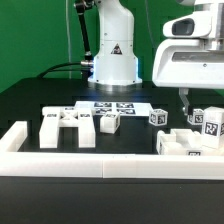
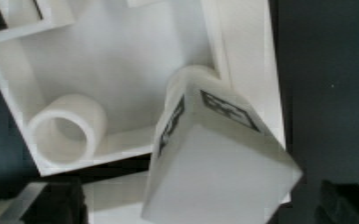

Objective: Assemble chair

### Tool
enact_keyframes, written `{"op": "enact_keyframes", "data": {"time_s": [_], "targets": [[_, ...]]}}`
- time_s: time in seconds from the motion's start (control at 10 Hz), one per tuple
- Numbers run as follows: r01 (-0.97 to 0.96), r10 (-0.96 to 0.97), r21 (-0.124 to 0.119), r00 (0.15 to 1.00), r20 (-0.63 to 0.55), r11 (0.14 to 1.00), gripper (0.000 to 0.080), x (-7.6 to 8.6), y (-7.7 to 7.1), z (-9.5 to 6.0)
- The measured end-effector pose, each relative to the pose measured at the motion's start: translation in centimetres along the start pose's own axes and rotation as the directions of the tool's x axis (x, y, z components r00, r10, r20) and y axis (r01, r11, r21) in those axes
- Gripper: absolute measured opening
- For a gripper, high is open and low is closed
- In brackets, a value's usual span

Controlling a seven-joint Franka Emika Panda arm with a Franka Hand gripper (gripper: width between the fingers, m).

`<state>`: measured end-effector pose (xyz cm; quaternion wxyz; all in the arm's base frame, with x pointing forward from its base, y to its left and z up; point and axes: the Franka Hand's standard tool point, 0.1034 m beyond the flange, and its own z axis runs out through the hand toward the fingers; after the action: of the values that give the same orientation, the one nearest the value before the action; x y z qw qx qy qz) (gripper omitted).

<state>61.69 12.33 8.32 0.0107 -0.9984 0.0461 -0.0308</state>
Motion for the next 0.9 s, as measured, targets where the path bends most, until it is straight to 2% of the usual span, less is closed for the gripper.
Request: {"op": "enact_keyframes", "data": {"time_s": [0.3, 0.5, 0.7, 0.9], "targets": [[0.274, -0.274, -0.003, 0.962, 0.001, 0.962, 0.0649, -0.32, -0.9, 0.05], [0.441, -0.441, -0.003, 0.898, 0.001, 0.898, 0.0649, -0.33, -0.94, 0.06], [0.62, -0.62, -0.018, 0.785, 0.005, 0.785, 0.0649, -0.2, -0.72, 0.02], [0.657, -0.657, -0.02, 0.754, 0.008, 0.754, 0.0649, -0.16, -0.51, 0.05]]}}
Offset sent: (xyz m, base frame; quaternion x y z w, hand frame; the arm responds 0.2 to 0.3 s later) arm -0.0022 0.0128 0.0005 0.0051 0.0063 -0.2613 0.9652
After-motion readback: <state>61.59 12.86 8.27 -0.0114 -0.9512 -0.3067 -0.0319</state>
